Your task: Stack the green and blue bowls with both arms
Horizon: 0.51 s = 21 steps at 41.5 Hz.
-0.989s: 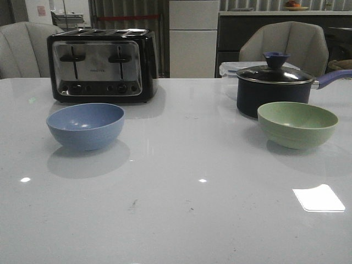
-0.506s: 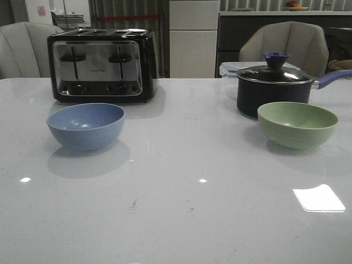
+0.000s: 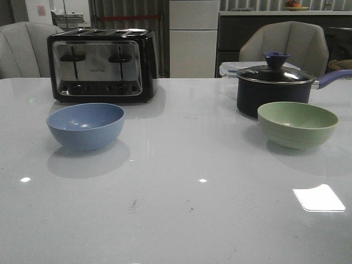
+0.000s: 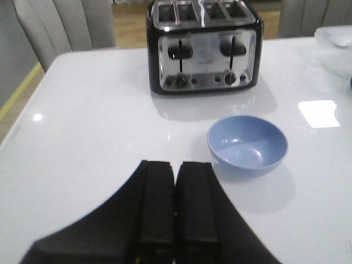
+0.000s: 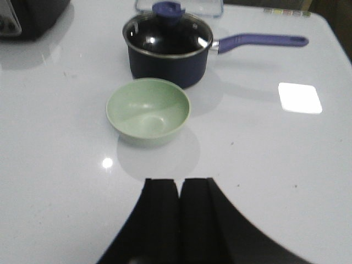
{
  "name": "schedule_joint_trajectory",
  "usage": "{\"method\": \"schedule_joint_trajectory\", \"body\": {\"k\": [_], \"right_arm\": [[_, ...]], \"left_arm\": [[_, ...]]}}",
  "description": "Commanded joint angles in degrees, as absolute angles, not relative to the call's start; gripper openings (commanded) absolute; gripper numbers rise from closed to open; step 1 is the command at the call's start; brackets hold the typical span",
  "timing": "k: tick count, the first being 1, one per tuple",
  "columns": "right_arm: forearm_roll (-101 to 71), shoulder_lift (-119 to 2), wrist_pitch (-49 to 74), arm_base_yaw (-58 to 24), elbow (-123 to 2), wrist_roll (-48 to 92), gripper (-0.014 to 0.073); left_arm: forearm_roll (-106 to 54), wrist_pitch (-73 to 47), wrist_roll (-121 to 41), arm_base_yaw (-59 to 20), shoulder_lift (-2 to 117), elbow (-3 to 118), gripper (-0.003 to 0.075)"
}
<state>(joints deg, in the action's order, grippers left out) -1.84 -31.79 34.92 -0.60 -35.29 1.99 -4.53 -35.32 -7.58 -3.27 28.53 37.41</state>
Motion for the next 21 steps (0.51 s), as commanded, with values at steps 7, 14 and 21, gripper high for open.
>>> {"method": "schedule_joint_trajectory", "body": {"k": [7, 14, 21], "right_arm": [[-1.2, -41.2, 32.5, -0.3, -37.1, 2.0, 0.0074], [-1.3, -46.7, 32.4, -0.3, -37.1, 2.0, 0.0209], [-1.4, -52.5, 31.0, -0.3, -37.8, 2.0, 0.0488]], "left_arm": [[-6.2, -34.3, -7.1, -3.3, 36.3, 39.4, 0.0093], [-6.3, -33.5, -7.1, -3.3, 40.4, 39.4, 0.0153], [-6.3, -32.2, -7.8, -3.3, 42.6, 39.4, 0.0428]]}}
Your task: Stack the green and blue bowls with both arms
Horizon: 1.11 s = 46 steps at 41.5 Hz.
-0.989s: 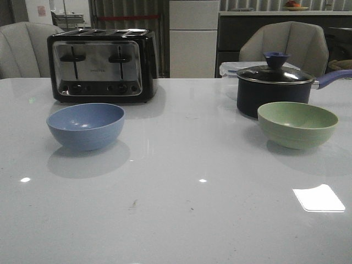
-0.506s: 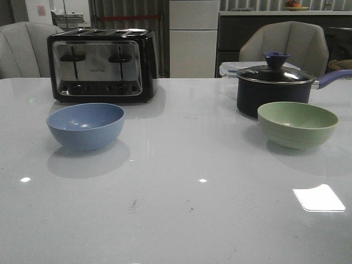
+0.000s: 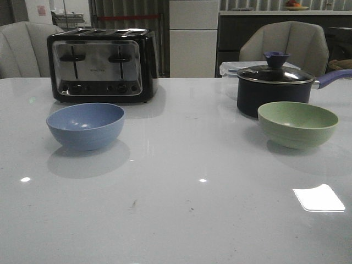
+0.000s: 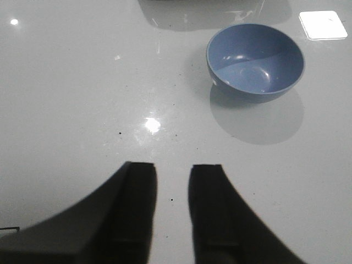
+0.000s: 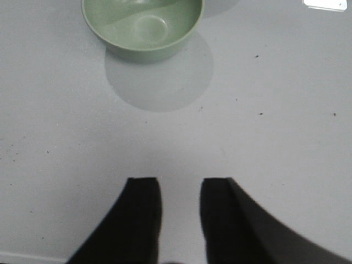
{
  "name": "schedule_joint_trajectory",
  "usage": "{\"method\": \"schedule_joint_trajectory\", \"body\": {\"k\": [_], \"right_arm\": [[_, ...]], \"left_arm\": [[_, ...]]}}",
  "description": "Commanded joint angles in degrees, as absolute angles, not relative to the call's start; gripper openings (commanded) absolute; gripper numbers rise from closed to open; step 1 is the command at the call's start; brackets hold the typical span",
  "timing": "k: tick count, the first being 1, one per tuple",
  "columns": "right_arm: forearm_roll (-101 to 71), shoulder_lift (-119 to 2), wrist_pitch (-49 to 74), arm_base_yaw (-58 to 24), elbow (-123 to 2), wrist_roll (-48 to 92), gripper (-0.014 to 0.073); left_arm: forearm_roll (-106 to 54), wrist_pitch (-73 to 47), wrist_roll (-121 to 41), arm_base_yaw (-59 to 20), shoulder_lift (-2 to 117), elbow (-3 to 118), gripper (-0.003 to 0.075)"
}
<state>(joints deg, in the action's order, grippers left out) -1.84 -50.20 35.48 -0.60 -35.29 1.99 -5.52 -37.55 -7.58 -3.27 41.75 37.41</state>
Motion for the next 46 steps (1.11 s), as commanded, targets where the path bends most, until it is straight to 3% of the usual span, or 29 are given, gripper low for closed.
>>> {"method": "schedule_joint_trajectory", "body": {"k": [1, 5, 19, 42, 46], "right_arm": [[-1.6, -53.6, 30.9, -0.2, -38.1, 2.0, 0.0508], [-2.7, -58.0, 30.8, 0.8, -40.5, 2.0, 0.0516], [-11.0, -78.4, 34.2, 8.2, -56.8, 4.9, 0.0514], [-19.8, -107.6, 39.8, 8.5, -82.0, 11.2, 0.0514], [-19.8, -110.5, 40.0, 8.4, -83.9, 11.2, 0.0482]], "left_arm": [[-6.3, -32.2, -7.8, -3.3, 42.8, 39.4, 0.046], [-6.3, -32.2, -7.8, -3.3, 43.4, 39.4, 0.0517], [-6.3, -31.4, -7.8, -3.3, 43.4, 39.4, 0.0507], [-6.3, -31.4, -7.8, -3.3, 43.4, 39.4, 0.0507], [-6.3, -31.4, -7.8, -3.3, 43.4, 39.4, 0.0507]]}}
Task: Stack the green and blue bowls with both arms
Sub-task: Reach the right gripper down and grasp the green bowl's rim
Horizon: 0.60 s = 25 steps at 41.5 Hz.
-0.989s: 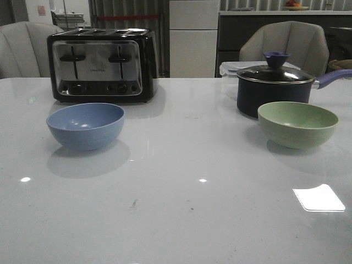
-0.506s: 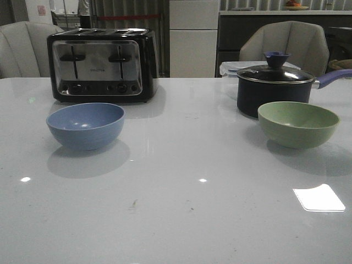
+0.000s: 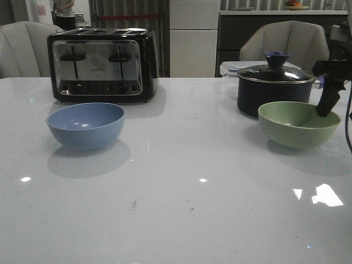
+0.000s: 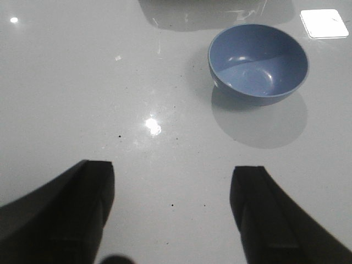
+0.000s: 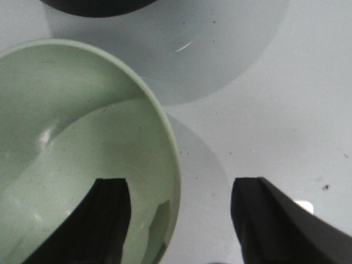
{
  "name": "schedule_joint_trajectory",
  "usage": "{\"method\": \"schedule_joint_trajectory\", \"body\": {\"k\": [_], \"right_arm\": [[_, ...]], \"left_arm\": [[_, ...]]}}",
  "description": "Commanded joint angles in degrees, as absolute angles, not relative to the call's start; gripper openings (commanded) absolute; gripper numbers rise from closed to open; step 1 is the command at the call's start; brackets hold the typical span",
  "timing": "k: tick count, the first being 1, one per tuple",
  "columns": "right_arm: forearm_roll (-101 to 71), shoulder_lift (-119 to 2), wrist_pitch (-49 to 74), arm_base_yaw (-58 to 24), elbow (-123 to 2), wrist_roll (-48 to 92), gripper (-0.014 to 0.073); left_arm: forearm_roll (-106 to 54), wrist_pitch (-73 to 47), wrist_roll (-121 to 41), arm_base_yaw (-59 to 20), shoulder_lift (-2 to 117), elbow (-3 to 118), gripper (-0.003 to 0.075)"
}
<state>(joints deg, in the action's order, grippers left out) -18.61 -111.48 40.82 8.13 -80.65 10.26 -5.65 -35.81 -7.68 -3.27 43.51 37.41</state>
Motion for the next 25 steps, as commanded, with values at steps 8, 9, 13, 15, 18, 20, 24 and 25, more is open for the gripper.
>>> {"method": "schedule_joint_trajectory", "body": {"k": [8, 9, 13, 15, 18, 20, 24, 25], "right_arm": [[-19.8, -113.6, 40.5, 8.4, -86.2, 11.2, 0.0316], [-19.8, -113.7, 40.5, 8.4, -86.2, 11.2, 0.029], [-19.8, -113.8, 40.5, 8.4, -86.2, 11.2, 0.0216], [-19.8, -113.8, 40.8, 8.4, -86.3, 11.2, 0.0177], [-19.8, -113.7, 41.7, 8.4, -86.6, 11.2, 0.0125], [-19.8, -113.4, 42.3, 8.4, -86.9, 11.2, 0.0087], [-19.8, -112.0, 42.8, 8.3, -86.9, 11.9, 0.0038], [-19.8, -111.6, 43.0, 8.2, -86.9, 12.2, 0.0038]], "left_arm": [[-6.3, -31.4, -7.8, -3.3, 43.4, 39.4, 0.0507], [-6.3, -31.4, -7.8, -3.3, 43.4, 39.4, 0.0507], [-6.3, -31.4, -7.8, -3.3, 43.4, 39.4, 0.0507], [-6.3, -31.4, -7.8, -3.3, 43.4, 39.4, 0.0507], [-6.3, -31.4, -7.8, -3.3, 43.4, 39.4, 0.0507], [-6.3, -31.4, -7.8, -3.3, 43.4, 39.4, 0.0507], [-6.3, -31.4, -7.8, -3.3, 43.4, 39.4, 0.0507], [-6.3, -31.4, -7.8, -3.3, 43.4, 39.4, 0.0507]]}}
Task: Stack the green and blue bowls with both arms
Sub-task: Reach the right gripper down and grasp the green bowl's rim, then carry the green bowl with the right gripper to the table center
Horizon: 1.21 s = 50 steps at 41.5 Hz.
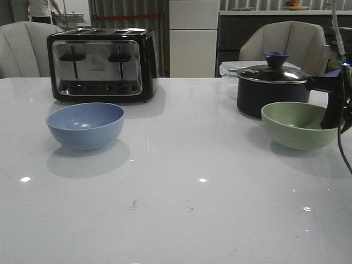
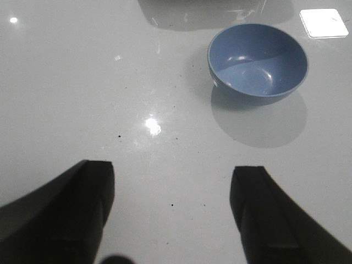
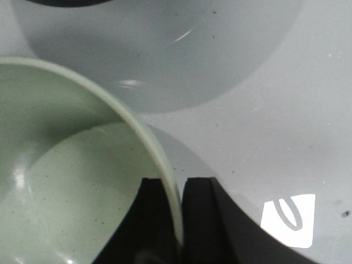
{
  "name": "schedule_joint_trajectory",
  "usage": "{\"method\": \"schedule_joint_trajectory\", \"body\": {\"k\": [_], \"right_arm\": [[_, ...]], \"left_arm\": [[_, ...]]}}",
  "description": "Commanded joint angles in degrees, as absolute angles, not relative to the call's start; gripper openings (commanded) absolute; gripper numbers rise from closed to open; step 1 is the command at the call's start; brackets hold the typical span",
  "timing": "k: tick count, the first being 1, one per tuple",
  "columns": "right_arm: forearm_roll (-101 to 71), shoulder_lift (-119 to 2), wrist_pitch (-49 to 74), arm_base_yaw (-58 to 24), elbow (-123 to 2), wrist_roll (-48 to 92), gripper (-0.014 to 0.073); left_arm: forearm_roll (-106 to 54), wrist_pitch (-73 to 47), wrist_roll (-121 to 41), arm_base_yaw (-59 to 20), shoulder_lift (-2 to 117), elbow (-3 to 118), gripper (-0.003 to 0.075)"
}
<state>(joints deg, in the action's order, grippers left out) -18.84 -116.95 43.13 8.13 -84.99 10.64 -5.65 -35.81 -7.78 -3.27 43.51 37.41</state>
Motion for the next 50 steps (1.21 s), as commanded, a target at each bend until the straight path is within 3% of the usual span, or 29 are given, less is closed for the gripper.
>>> {"method": "schedule_joint_trajectory", "body": {"k": [1, 10, 30, 44, 50], "right_arm": [[-19.8, -110.9, 43.3, 8.1, -86.9, 12.5, 0.0039], [-19.8, -104.5, 47.3, 4.1, -86.7, 15.9, 0.0039], [-18.3, -100.1, 41.5, -19.7, -77.5, 18.7, 0.0039], [-18.3, -105.9, 38.0, -23.4, -77.2, 18.7, 0.0043], [-18.3, -107.8, 37.0, -23.4, -77.2, 18.7, 0.0126]], "left_arm": [[-6.3, -31.4, -7.8, -3.3, 43.4, 39.4, 0.0507], [-6.3, -31.4, -7.8, -3.3, 43.4, 39.4, 0.0507], [-6.3, -31.2, -7.8, -3.3, 43.4, 39.4, 0.0507], [-6.3, -31.2, -7.8, -3.3, 43.4, 39.4, 0.0507], [-6.3, -31.2, -7.8, -3.3, 43.4, 39.4, 0.0507]]}}
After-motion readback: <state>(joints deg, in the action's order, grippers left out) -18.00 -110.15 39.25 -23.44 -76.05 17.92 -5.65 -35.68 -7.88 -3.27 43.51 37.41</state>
